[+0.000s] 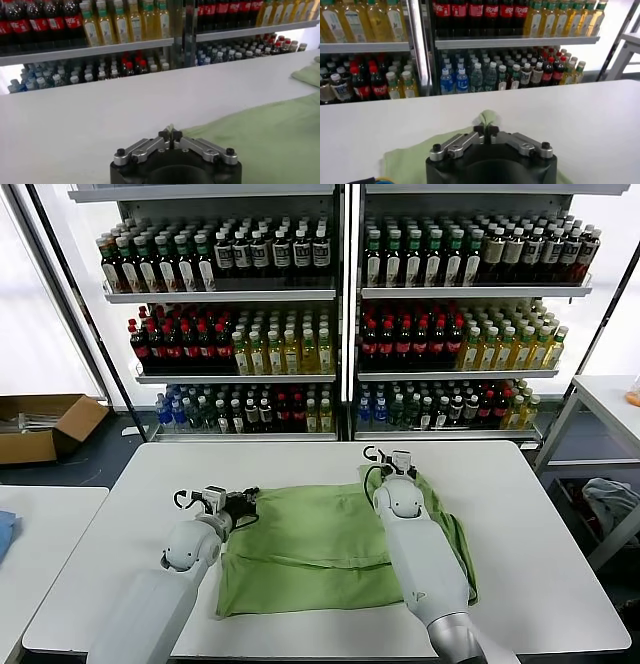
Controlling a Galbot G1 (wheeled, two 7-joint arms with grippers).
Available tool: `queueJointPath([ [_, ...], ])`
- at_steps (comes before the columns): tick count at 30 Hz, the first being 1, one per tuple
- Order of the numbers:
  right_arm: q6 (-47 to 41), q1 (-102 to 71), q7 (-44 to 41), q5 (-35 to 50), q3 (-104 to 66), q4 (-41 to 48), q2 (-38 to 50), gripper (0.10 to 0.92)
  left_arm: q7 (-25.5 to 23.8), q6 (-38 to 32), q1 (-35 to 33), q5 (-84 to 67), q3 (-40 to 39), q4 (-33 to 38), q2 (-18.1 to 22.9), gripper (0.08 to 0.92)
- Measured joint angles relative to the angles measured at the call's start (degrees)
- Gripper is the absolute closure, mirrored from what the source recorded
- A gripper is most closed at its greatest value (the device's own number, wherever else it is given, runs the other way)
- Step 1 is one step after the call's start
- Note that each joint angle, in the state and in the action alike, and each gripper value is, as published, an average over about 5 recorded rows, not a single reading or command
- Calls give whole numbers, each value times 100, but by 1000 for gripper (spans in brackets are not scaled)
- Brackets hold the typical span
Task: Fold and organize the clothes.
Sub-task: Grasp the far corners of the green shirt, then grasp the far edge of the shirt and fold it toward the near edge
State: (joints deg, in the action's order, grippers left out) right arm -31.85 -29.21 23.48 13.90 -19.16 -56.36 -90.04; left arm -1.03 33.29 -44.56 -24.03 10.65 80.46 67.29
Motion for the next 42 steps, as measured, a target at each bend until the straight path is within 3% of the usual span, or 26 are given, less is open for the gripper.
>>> queueJointPath([
  [23,-6,-296,-190,58,147,-1241,205,918,82,-109,-436,-120,425,882,-244,908],
  [42,241,-729,-525,60,119,-2089,716,918,181,-354,-783,1,812,1415,-101,908],
])
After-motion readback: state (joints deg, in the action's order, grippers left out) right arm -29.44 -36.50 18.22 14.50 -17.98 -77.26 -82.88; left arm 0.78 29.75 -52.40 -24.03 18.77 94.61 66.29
